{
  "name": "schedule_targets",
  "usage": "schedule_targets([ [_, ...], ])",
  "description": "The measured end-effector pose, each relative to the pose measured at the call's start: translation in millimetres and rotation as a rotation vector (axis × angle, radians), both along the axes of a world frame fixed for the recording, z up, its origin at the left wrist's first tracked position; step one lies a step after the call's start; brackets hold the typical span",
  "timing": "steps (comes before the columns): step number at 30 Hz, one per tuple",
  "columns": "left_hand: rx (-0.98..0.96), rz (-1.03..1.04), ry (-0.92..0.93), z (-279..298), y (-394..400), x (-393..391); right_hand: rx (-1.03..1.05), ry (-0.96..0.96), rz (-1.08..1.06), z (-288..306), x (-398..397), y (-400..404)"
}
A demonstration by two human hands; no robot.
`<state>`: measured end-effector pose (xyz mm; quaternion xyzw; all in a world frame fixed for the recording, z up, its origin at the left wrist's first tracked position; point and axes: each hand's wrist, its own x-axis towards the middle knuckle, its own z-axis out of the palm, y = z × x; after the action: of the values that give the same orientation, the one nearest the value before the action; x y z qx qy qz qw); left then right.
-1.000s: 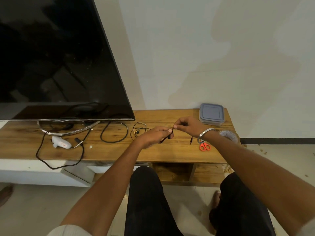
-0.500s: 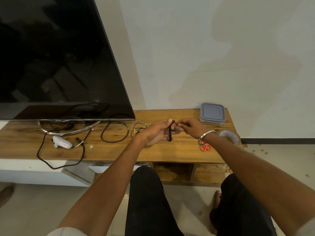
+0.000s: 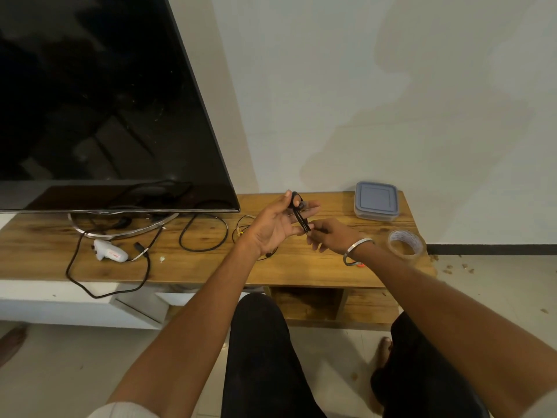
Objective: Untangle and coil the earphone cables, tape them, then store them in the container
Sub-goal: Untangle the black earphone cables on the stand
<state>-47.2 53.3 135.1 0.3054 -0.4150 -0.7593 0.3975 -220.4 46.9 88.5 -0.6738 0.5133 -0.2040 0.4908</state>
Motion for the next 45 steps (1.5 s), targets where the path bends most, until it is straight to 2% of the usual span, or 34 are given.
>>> schedule_targets([
  [10,-0.005,0.188,-0.032,-8,1,-6,0.089,-0.282,-0.094,8,11,7],
  [18,-0.018,0.297,-0.089,-9,-1,-7,0.099,-0.36,-0.091,8,22,7],
  [23,-0.019,0.32,-0.107,-9,-2,-6,0.062,-0.309,-0.066,9,25,9],
  [34,0.003,0.299,-0.114,-8,0,-5,-0.05,-0.329,-0.12,5,22,10],
  [45,-0.066,0.197,-0.27,-3,1,-6,-0.1,-0.176,-0.133,5,24,8],
])
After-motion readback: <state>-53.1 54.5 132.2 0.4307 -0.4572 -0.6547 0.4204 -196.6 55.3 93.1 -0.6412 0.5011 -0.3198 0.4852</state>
